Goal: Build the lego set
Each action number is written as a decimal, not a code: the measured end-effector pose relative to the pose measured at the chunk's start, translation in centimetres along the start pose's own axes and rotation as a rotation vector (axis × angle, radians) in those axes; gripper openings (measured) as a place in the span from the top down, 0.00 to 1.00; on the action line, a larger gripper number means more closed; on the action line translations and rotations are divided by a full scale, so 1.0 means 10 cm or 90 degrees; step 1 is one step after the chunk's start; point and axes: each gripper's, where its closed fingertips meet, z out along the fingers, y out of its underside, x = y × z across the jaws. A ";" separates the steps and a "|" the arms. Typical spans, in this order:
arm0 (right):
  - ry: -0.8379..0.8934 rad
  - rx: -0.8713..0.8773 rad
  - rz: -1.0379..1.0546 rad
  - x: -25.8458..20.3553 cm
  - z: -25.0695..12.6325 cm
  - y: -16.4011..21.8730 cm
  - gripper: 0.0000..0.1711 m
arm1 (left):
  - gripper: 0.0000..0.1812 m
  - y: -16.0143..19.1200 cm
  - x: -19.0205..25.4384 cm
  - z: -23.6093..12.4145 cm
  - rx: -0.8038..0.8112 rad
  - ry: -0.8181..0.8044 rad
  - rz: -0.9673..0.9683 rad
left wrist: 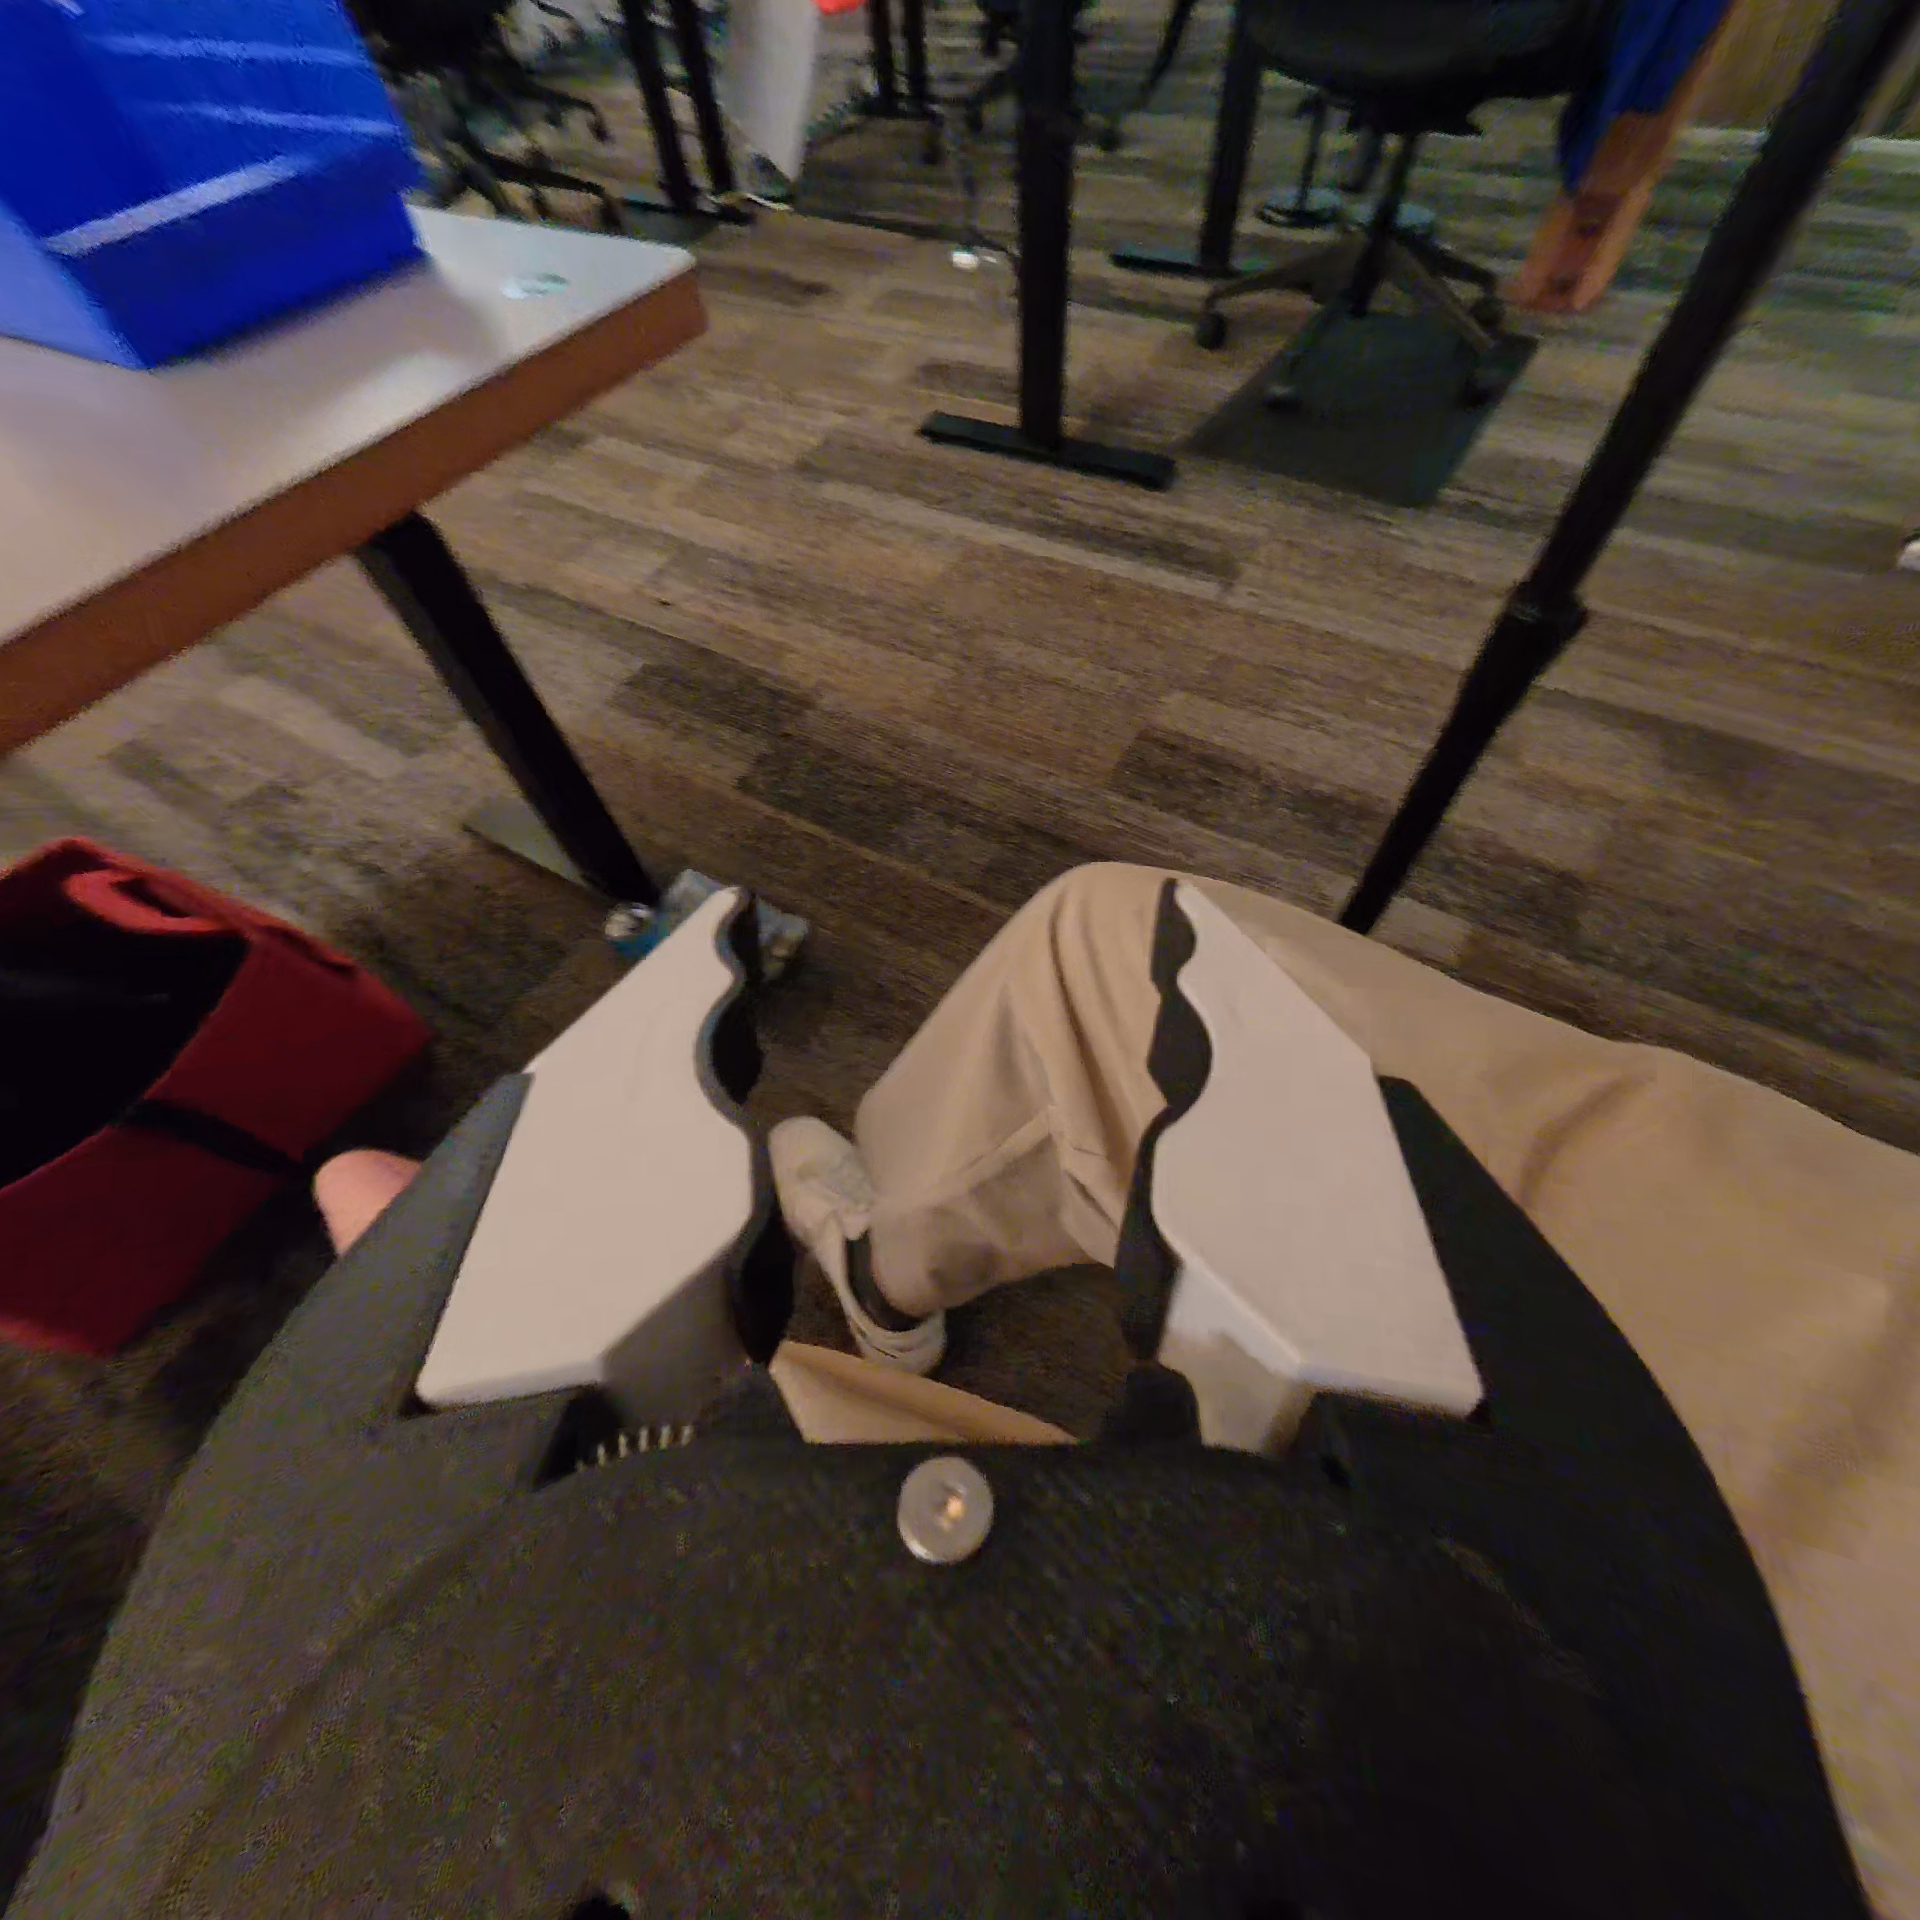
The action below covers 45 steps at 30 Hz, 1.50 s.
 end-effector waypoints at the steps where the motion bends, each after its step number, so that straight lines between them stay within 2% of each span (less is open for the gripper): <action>1: -0.002 0.012 0.001 -0.03 0.02 -0.05 0.69 | 0.64 0.00 -0.05 -0.04 0.009 -0.025 0.011; 4: -0.027 0.027 0.030 -0.10 0.08 -0.12 0.68 | 0.73 0.01 -0.11 -0.16 0.026 -0.072 0.046; 10: -0.121 0.048 0.128 -0.27 0.23 -0.25 0.66 | 0.79 0.08 -0.16 -0.36 0.023 -0.108 0.093; 14: -0.169 0.059 0.166 -0.36 0.29 -0.34 0.66 | 0.78 0.14 -0.20 -0.46 0.015 -0.105 0.052; 19: -0.212 0.066 0.194 -0.44 0.48 -0.40 0.74 | 0.76 0.21 -0.31 -0.58 0.008 -0.106 -0.040; 23: -0.258 0.031 0.249 -0.46 1.04 -0.35 0.72 | 0.75 0.50 -0.50 -0.57 -0.035 -0.103 -0.093; 26: -0.248 -0.026 0.269 -0.38 1.68 -0.12 0.63 | 0.75 0.79 -0.82 -0.45 -0.069 -0.110 -0.141; 29: -0.196 -0.053 0.213 -0.23 2.44 0.19 0.68 | 0.80 1.04 -1.32 -0.13 -0.089 -0.113 -0.134; 30: -0.166 -0.054 0.173 -0.15 2.71 0.24 0.67 | 0.82 1.07 -1.55 -0.02 -0.085 -0.129 -0.113; 31: -0.136 -0.062 0.132 -0.08 2.93 0.22 0.61 | 0.84 1.06 -1.77 0.10 -0.076 -0.146 -0.101; 32: -0.113 -0.060 0.113 -0.03 3.09 0.08 0.56 | 0.85 1.01 -1.94 0.20 -0.073 -0.151 -0.102; 34: -0.105 0.003 0.161 -0.01 3.19 -0.50 0.56 | 0.87 0.78 -2.17 0.38 -0.091 -0.136 -0.152; 36: -0.164 0.022 0.124 0.04 3.18 -1.04 0.58 | 0.96 0.42 -2.41 0.47 -0.156 -0.139 -0.209; 37: -0.155 0.017 0.084 0.27 3.19 -1.29 0.58 | 0.96 0.09 -2.50 0.50 -0.167 -0.120 -0.217; 39: -0.157 0.012 0.103 0.84 3.17 -1.91 0.57 | 0.93 -0.81 -2.71 0.50 -0.159 -0.083 -0.220; 40: -0.141 0.011 0.142 1.20 3.16 -2.20 0.57 | 0.90 -1.31 -2.82 0.48 -0.138 -0.065 -0.229; 42: -0.098 0.018 0.241 1.89 3.18 -2.57 0.60 | 0.77 -2.16 -3.00 0.45 -0.129 -0.015 -0.258; 45: -0.015 -0.008 0.361 2.73 3.37 -2.48 0.64 | 0.56 -2.90 -3.22 0.50 -0.178 0.035 -0.306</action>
